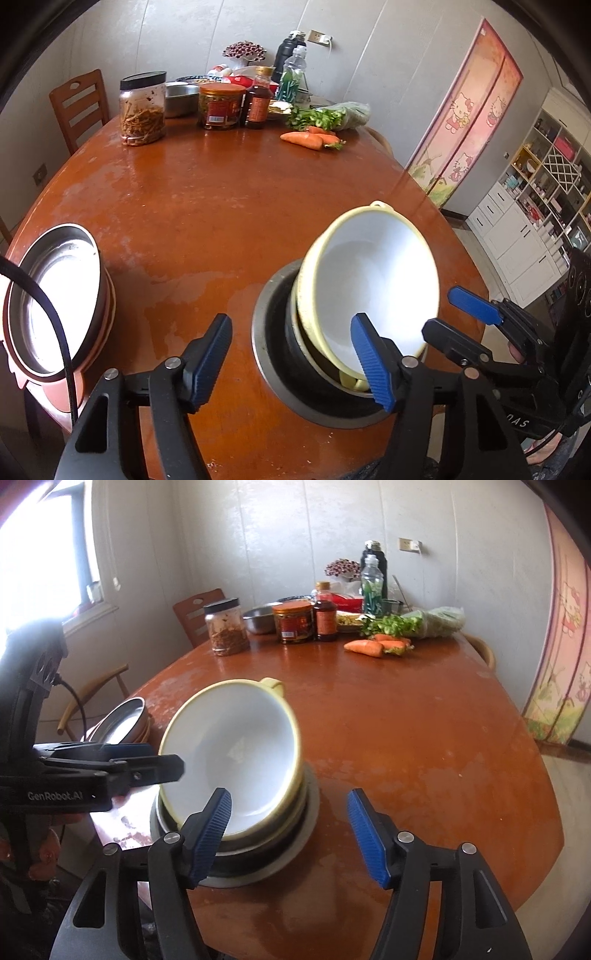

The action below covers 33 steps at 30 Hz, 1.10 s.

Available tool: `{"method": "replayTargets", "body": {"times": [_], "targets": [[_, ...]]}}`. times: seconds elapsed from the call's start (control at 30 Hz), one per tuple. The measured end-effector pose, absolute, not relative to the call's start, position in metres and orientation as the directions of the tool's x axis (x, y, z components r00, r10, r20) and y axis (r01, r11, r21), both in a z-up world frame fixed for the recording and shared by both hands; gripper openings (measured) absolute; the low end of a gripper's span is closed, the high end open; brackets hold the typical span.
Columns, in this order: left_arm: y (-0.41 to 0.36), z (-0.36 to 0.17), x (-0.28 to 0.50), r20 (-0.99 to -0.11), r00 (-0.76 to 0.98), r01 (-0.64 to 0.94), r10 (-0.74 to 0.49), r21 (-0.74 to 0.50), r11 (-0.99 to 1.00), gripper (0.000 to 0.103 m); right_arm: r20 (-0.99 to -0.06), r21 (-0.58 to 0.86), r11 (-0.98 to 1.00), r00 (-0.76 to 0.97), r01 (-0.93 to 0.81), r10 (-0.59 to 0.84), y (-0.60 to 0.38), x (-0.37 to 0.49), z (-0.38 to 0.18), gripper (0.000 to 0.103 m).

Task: Organize plates and bowls

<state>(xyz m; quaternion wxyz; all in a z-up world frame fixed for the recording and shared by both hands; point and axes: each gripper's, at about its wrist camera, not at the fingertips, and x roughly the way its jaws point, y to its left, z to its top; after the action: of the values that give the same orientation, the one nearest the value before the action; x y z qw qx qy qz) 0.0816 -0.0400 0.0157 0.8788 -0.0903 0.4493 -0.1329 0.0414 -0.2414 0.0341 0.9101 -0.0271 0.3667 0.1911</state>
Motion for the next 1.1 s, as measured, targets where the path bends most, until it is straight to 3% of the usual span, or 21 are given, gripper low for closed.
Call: {"method": "replayTargets", "body": {"times": [0.67,1.1], "targets": [[-0.047,-0.008,0.097,-0.820,0.492,0.131,-0.292,-0.262,0.956,0.075,-0.734,0.277,0.907,0.540,-0.316,0.412,-0.244,0.057,0.008,0.070],[-0.060,-0.022,0.103,-0.834,0.440,0.162,-0.332,-0.290,0.943,0.072,-0.738,0.292,0.900,0.523,-0.323,0.426,-0.239,0.062,0.004,0.070]]}}
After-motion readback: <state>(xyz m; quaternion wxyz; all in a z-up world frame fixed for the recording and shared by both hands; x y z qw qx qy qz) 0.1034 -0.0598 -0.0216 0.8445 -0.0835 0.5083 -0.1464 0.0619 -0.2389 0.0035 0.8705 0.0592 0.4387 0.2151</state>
